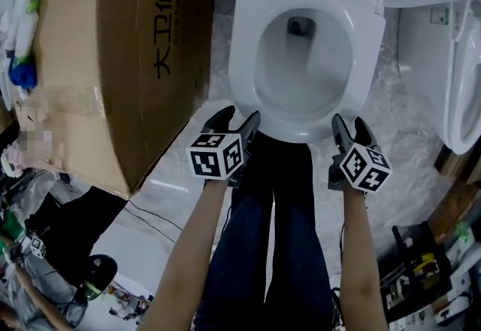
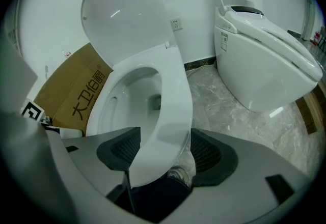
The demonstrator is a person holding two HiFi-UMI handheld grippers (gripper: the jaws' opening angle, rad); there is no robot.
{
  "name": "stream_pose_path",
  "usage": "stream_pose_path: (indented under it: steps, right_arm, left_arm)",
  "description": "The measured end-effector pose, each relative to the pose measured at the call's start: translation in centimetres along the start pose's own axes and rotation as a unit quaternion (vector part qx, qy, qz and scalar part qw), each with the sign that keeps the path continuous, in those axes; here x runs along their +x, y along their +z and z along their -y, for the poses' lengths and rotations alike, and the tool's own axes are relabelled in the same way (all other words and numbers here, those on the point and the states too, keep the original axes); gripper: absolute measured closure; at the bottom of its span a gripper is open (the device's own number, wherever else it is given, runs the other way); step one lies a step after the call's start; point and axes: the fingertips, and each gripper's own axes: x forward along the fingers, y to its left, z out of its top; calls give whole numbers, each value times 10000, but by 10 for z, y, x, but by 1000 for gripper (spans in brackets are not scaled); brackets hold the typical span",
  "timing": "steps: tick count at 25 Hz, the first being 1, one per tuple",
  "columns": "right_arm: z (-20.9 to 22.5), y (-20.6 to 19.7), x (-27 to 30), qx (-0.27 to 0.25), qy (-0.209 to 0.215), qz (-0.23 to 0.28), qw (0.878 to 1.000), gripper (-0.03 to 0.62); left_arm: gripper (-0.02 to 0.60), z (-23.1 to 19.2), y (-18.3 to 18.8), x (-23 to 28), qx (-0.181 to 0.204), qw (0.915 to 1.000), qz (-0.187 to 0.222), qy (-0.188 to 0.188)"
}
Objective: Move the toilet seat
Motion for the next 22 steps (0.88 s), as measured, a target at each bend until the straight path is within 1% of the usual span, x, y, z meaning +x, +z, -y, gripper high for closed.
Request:
stream_pose_path:
  steps: [2,6,10,15,22]
  right_arm:
    - [1,-3,3,88,32,-48,9999,292]
    - [5,-8,9,264,176,-189,9993,289]
    - [3,-11,15,271,345,-297,9986,289]
    - [3,-14,21,263,378,-359,9983,289]
    - [1,-18,27,345,402,-467,9975,289]
  left_arm:
    - [305,-2,-3,4,-64,10000,-53,-13]
    - [304,-4,-7,11,-62,9998,-158,-49]
    - [304,-4,-12,18,-98,9995,-257,-158]
    - [304,-2,-16,26,-106,9991,-334,-222]
    - [304,-1,-13,29,-408,9988,-180,-179]
